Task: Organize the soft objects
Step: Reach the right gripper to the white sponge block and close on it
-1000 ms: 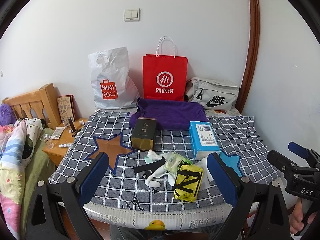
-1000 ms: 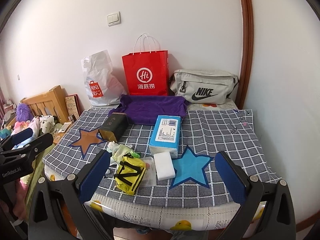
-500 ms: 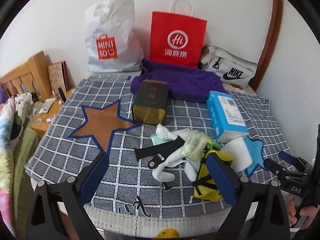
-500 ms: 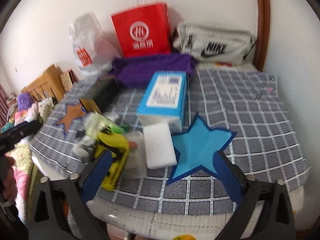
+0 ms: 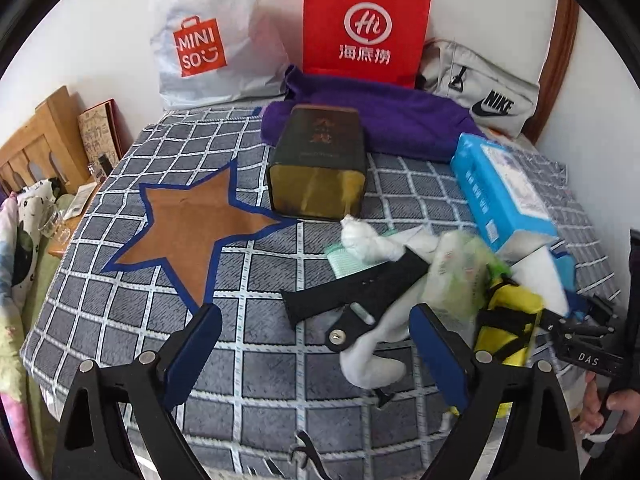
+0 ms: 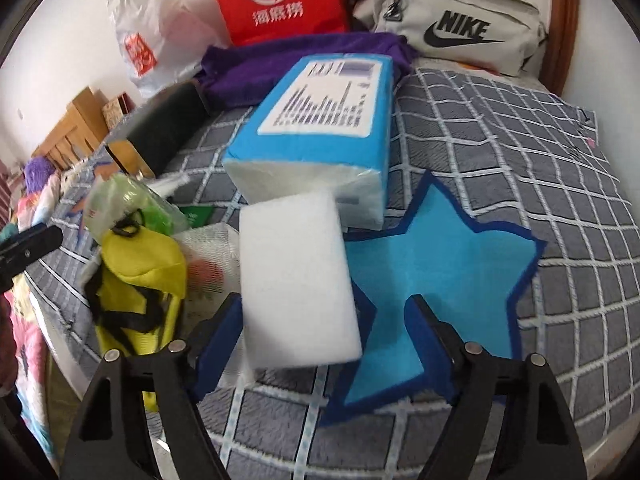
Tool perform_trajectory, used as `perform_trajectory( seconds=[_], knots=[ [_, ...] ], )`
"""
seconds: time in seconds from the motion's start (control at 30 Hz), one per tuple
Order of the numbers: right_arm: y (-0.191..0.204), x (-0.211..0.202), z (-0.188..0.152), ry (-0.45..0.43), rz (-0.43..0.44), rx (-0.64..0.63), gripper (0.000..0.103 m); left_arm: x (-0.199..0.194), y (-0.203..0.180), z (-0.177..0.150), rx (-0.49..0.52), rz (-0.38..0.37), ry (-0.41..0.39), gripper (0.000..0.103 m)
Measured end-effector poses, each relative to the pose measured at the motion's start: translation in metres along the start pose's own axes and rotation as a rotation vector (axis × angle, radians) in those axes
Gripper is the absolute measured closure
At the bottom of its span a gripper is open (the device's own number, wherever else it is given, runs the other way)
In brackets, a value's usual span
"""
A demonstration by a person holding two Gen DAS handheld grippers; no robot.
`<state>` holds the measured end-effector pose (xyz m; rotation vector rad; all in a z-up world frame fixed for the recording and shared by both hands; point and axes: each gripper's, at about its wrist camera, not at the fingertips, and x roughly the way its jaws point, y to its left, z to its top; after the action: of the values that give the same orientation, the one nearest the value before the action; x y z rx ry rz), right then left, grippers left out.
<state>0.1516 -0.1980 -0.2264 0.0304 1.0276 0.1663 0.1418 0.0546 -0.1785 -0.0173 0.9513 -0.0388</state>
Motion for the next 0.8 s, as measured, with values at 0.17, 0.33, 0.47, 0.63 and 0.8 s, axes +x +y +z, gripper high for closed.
perform_trajectory(
  seconds=[0.17, 0.33, 0.47, 0.63, 0.8],
  knots=[
    [0.007, -0.004, 0.003, -0.012, 0.032, -0.062, 0.051, 0.018, 0.004, 0.004, 0.041, -0.061, 0.026, 0.012],
    [0.007, -0.021, 0.003, -0.032, -0.014, -0.106, 0.054, 0.033, -0.004, 0.013, 0.075, -0.162, 0.046, 0.034],
    [-0.005, -0.030, -0.002, -0.031, -0.029, -0.100, 0.054, 0.041, -0.015, 0.017, 0.134, -0.198, 0.060, 0.044],
    [-0.017, -0.026, -0.008, -0.004, -0.040, -0.081, 0.054, 0.054, -0.025, 0.013, 0.195, -0.219, 0.090, 0.059],
    [-0.018, -0.021, -0.011, 0.001, -0.029, -0.084, 0.054, 0.050, -0.025, 0.016, 0.217, -0.248, 0.094, 0.083]
  ],
)
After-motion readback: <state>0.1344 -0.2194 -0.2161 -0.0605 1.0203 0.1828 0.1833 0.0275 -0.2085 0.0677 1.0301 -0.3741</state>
